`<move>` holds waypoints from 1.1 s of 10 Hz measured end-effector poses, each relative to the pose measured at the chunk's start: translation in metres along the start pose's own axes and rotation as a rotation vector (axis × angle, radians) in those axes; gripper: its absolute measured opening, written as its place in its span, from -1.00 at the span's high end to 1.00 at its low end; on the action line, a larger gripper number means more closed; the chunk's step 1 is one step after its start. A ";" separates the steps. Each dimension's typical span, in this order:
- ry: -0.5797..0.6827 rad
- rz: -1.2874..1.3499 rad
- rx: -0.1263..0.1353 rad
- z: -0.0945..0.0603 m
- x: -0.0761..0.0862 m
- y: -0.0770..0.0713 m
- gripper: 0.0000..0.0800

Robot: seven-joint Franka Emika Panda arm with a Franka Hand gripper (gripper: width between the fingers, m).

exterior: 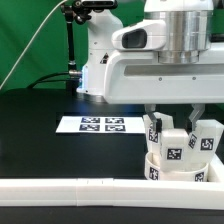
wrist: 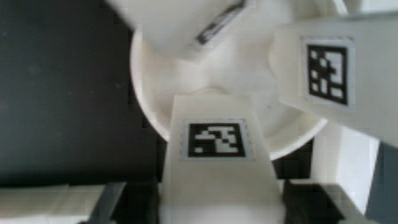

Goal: Assemble stool

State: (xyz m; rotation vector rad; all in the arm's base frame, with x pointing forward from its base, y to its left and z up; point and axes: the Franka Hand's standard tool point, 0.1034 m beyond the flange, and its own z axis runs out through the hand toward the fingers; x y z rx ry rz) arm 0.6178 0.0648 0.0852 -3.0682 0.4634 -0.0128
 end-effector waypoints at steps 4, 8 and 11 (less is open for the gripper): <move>0.060 0.457 0.010 0.001 0.004 0.003 0.17; 0.059 0.656 0.008 0.000 0.005 0.008 0.17; 0.056 0.616 0.014 -0.014 0.009 0.012 -0.54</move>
Offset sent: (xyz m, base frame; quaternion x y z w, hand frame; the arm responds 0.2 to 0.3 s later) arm -0.0070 0.0087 -0.0049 0.0149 0.0289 0.3052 0.9517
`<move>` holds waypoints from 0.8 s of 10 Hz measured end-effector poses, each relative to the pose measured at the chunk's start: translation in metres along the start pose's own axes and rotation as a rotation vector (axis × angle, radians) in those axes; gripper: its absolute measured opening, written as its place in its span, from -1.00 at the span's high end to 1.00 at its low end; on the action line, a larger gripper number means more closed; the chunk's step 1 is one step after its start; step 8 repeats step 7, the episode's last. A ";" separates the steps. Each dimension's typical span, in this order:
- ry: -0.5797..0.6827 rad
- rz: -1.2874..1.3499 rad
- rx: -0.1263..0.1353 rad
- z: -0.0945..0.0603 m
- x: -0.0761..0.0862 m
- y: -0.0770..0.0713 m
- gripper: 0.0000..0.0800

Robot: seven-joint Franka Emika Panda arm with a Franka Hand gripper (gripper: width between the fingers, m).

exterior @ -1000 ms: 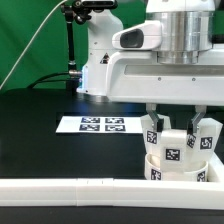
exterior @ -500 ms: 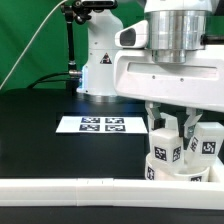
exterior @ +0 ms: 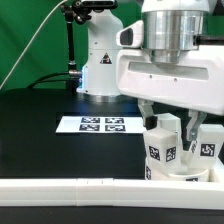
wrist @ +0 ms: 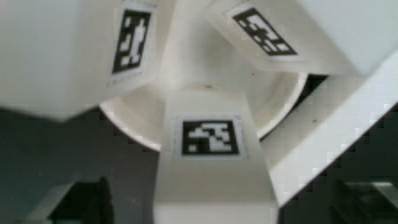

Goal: Assemble stool

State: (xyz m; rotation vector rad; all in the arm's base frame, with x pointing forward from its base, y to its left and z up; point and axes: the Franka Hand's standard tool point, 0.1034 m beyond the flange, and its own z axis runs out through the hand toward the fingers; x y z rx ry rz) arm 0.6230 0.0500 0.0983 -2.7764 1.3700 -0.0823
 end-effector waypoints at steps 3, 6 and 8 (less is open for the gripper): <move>0.000 -0.008 0.002 -0.003 0.002 0.001 -0.62; 0.000 -0.007 0.001 -0.002 0.002 0.002 -0.62; 0.000 -0.007 0.001 -0.002 0.002 0.002 -0.62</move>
Offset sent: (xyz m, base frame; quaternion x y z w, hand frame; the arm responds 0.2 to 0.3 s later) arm 0.0000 0.0000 0.0000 0.0000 0.0000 0.0000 1.0000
